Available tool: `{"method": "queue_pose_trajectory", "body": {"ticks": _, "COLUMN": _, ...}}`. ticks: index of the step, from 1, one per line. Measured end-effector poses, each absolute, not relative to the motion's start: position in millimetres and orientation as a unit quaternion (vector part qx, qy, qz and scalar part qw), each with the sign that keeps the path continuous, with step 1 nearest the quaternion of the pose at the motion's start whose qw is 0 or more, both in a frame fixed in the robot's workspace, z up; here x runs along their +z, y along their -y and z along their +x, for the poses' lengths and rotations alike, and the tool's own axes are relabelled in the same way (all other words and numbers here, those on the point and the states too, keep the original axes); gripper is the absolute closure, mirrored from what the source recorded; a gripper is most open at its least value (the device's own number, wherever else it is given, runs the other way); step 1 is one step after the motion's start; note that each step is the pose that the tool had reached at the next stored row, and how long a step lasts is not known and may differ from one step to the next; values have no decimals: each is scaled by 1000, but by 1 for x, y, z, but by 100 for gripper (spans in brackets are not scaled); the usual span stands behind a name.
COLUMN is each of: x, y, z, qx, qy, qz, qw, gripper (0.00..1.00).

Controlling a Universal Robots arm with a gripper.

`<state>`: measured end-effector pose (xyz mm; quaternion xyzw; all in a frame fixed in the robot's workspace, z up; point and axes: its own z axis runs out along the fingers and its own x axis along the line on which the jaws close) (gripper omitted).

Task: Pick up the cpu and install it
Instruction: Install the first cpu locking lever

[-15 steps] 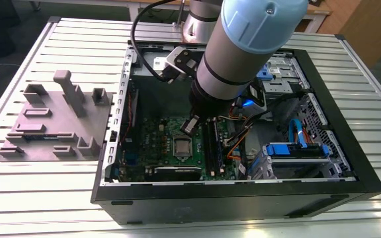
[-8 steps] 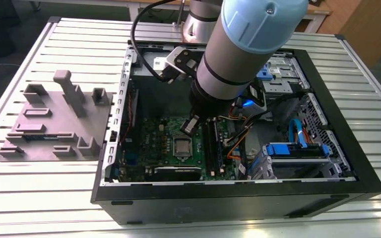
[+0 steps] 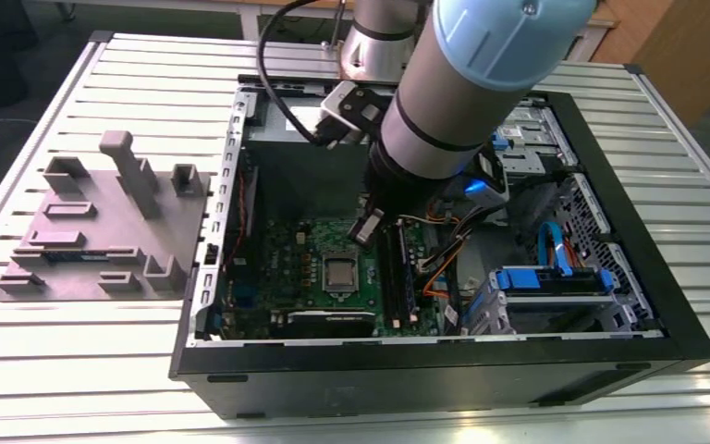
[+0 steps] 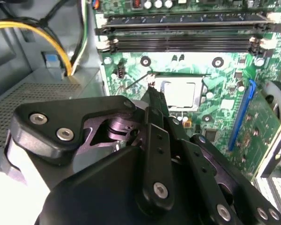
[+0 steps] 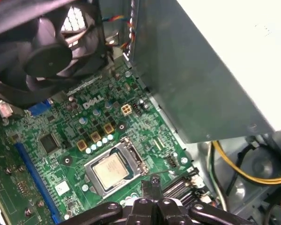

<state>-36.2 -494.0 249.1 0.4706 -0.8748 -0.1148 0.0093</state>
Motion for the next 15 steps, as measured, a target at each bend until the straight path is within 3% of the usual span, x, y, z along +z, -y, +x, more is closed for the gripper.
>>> {"method": "queue_pose_trajectory", "body": {"ticks": 15, "x": 252, "y": 476, "z": -21, "qx": -114, "qy": 875, "qz": 471, "qw": 8, "gripper": 90}}
